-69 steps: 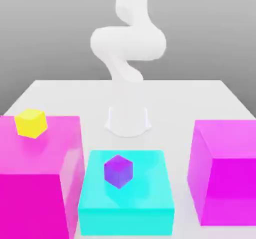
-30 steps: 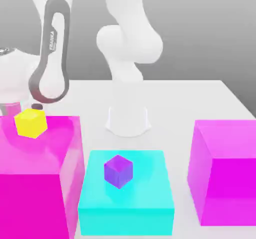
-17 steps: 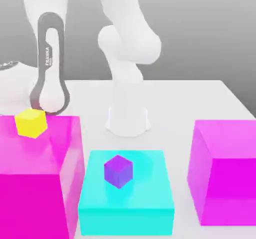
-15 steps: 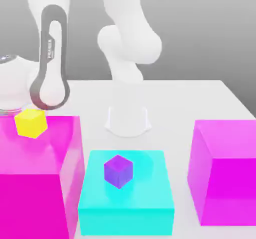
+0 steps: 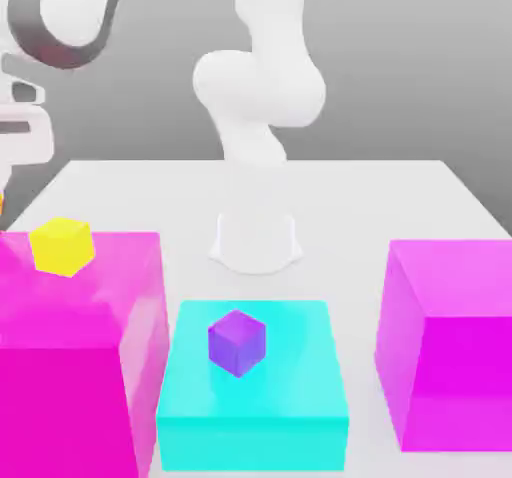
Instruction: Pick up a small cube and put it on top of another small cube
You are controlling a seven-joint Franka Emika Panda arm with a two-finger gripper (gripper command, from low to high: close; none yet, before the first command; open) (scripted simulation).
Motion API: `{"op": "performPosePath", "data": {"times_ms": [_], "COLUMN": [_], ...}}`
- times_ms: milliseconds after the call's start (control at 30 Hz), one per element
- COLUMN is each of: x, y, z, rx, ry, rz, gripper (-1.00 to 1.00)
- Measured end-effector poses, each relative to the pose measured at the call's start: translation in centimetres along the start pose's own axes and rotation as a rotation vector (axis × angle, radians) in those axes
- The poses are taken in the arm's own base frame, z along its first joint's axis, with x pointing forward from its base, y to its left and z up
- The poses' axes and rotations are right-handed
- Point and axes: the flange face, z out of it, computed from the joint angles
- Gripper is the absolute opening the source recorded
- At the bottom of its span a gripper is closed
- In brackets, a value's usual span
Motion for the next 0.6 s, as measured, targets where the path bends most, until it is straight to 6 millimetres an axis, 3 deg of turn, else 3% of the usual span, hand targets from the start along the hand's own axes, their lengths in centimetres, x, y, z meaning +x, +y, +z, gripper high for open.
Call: {"op": "performPosePath", "data": {"times_ms": [133,300,367,500,533,600], "x": [-6.1,-9.1,-9.0,-8.1,-7.9,-7.9], "y": [8.8,21.1,23.2,24.2,24.3,24.3], "z": [1.5,5.6,7.2,11.9,12.6,12.6], "rx": [-0.050,-0.091,-0.100,-0.103,-0.104,-0.104], "ry": [0.051,0.168,0.188,0.195,0.194,0.194], "rz": [-0.159,-0.266,-0.239,-0.231,-0.231,-0.231], "gripper": [-1.00,-1.00,-1.00,-1.00,1.00,1.00]}}
